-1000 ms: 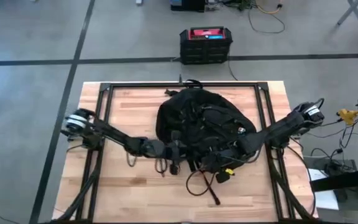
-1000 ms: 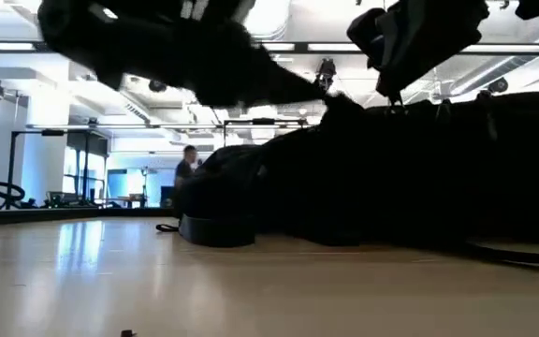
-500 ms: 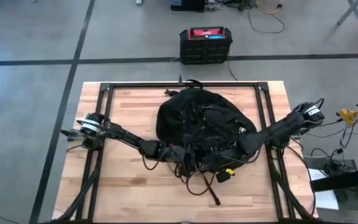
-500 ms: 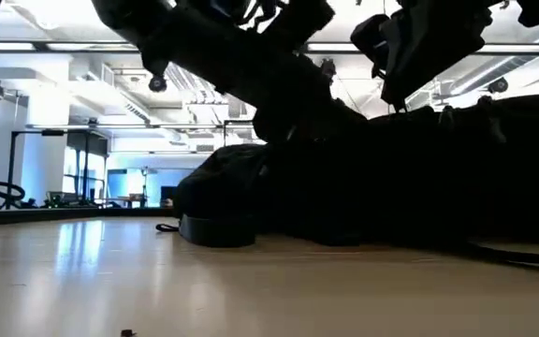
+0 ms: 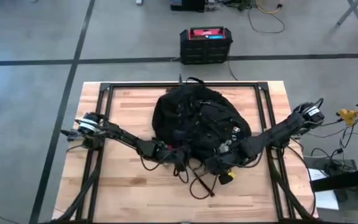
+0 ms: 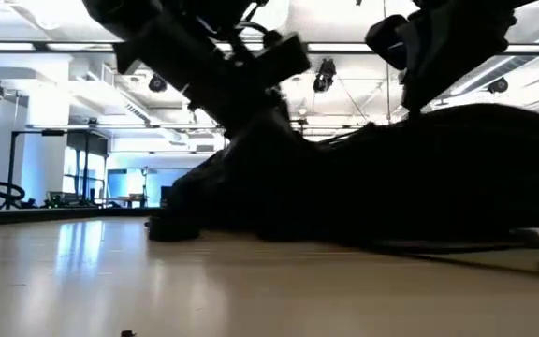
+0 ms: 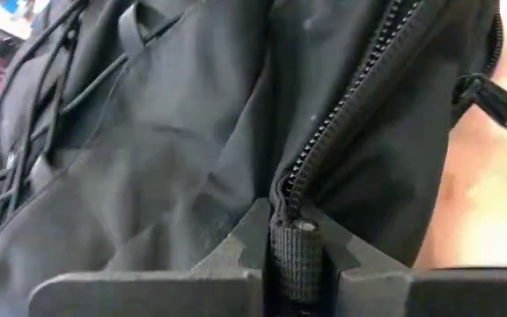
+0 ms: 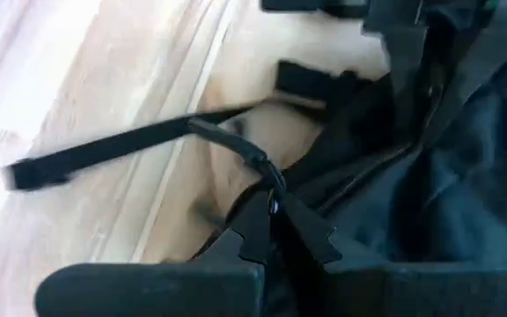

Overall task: Unpack backpack
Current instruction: Open the black backpack

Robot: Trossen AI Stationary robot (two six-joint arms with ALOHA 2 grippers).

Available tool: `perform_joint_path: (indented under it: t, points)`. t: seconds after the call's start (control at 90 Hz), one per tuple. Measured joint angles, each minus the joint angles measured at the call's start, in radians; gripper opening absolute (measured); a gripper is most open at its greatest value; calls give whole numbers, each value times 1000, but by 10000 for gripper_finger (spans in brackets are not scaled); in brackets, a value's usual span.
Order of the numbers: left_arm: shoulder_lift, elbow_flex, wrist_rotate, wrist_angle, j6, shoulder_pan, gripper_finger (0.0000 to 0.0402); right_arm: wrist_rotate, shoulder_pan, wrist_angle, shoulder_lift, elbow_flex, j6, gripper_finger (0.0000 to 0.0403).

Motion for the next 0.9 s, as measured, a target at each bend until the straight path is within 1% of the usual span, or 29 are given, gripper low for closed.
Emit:
perform_joint_path:
  t: [0.133,0.233,0.367,0.444,0.478,0.511,0.544,0.611,0.667,0.767,0.9]
  points:
    - [-99,-101,-12,1,-35,9,16,16,46,-45,0,0,96,0]
    - [-207,-201,-4,10,-66,10,15,71,69,-61,-1,-3,179,0]
    - [-377,-330,32,11,-91,-6,15,103,75,-52,-1,-6,191,0]
    - [-477,-376,64,-5,-92,-21,22,125,71,-24,-1,-7,171,0]
    - [-516,-385,73,-18,-91,-27,30,111,67,-6,-1,-7,153,0]
    - [-550,-393,61,-34,-94,-31,40,45,64,-8,-1,-10,130,2]
    - [-582,-397,62,-49,-94,-36,51,12,67,-4,-1,-14,111,2]
    - [-629,-395,54,-41,-86,-49,78,-38,68,74,0,-13,73,2]
    - [-660,-397,68,-46,-59,-59,101,-14,59,101,-2,-11,51,2]
    - [-692,-392,81,-3,-47,-70,142,10,53,153,0,-11,44,2]
    - [-676,-380,93,-3,-53,-73,185,28,58,212,0,-12,-2,1]
